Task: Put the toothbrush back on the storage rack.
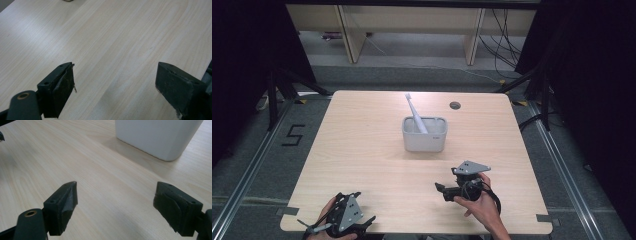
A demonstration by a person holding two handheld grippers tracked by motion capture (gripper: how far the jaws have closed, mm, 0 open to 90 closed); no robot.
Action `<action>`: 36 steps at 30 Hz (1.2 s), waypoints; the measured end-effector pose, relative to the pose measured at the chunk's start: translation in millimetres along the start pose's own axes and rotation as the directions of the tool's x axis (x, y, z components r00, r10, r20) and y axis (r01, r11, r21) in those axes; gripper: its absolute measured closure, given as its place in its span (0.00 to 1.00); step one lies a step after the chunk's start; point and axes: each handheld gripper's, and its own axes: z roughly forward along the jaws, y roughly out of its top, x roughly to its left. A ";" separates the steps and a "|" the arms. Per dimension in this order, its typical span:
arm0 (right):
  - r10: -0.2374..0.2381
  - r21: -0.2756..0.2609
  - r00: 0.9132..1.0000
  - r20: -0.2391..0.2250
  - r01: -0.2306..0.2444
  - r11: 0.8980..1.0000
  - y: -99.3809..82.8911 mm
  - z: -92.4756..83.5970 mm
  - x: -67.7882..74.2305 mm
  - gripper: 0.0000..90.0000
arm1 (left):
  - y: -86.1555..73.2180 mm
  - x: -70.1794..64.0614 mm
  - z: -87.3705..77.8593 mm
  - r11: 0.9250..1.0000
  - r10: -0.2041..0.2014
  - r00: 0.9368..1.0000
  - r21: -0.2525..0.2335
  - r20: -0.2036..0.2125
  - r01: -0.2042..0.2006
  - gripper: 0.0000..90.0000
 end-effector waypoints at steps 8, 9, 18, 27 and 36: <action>-0.022 0.002 1.000 0.017 0.022 1.000 -9.5 -4.2 -0.3 0.21 | 0.1 0.2 0.3 1.000 0.003 1.000 0.000 0.001 -0.003 0.17; -0.032 0.006 0.999 0.017 0.032 0.999 -10.0 -4.7 -1.1 0.21 | 0.1 0.3 0.2 1.000 0.003 1.000 0.001 0.001 -0.003 0.17; -0.001 0.015 1.000 0.027 0.001 1.000 -19.2 -11.2 -0.7 0.21 | 0.4 -0.3 0.4 1.000 0.003 1.000 -0.004 0.004 -0.003 0.17; -0.005 0.000 0.999 0.051 0.005 1.000 -28.6 -22.0 -6.7 0.21 | 0.2 -0.2 0.1 1.000 0.001 1.000 -0.003 0.001 -0.001 0.17; 0.008 -0.013 0.999 0.051 -0.007 1.000 -37.5 -33.1 -8.2 0.21 | 0.4 -0.2 0.4 1.000 0.008 1.000 -0.002 0.002 -0.008 0.17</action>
